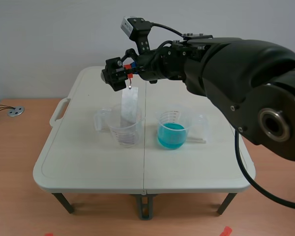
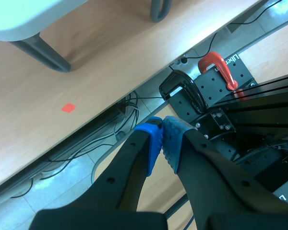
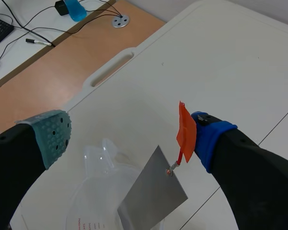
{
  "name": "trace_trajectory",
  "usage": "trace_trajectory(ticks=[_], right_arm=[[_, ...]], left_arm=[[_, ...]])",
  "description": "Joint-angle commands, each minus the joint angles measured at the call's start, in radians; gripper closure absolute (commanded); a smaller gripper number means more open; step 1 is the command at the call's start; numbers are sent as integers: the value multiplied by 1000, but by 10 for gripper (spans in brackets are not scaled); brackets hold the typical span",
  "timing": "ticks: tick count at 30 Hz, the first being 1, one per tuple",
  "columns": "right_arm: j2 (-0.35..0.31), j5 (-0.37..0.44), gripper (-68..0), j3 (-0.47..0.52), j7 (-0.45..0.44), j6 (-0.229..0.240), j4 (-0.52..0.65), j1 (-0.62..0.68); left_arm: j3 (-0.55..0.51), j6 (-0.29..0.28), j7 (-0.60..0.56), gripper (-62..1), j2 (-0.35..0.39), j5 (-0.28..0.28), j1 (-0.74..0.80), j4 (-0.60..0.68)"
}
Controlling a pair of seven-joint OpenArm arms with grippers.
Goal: Hold the metal plate by the orange handle, dip it into the blue solution, take it out and point at it, then put the plate back in the beaker on the left.
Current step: 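Lift the metal plate out of the left beaker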
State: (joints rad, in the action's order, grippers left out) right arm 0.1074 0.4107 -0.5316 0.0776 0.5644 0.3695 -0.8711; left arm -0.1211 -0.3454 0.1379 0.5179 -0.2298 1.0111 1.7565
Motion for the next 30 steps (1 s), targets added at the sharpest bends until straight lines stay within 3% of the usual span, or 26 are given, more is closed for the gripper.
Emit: trace_trajectory(ticks=[1,12,20,23,30], right_arm=[[-2,12,-464,6,-12,2,14,-35],[-13,12,-296,6,-15,1,14,-35],[-33,12,-112,6,-35,2,14,-35],[-32,11,-8,6,-35,2,14,-35],[-32,11,-11,6,-55,13,14,-35]], left_arm=[[-3,-5,-14,-12,-4,-9,0,16],[-3,-5,-14,-12,-4,-9,0,16],[-3,-5,-14,-12,-4,-9,0,16],[-3,-5,-14,-12,-4,-9,0,16],[-3,-5,-14,-12,-4,-9,0,16]])
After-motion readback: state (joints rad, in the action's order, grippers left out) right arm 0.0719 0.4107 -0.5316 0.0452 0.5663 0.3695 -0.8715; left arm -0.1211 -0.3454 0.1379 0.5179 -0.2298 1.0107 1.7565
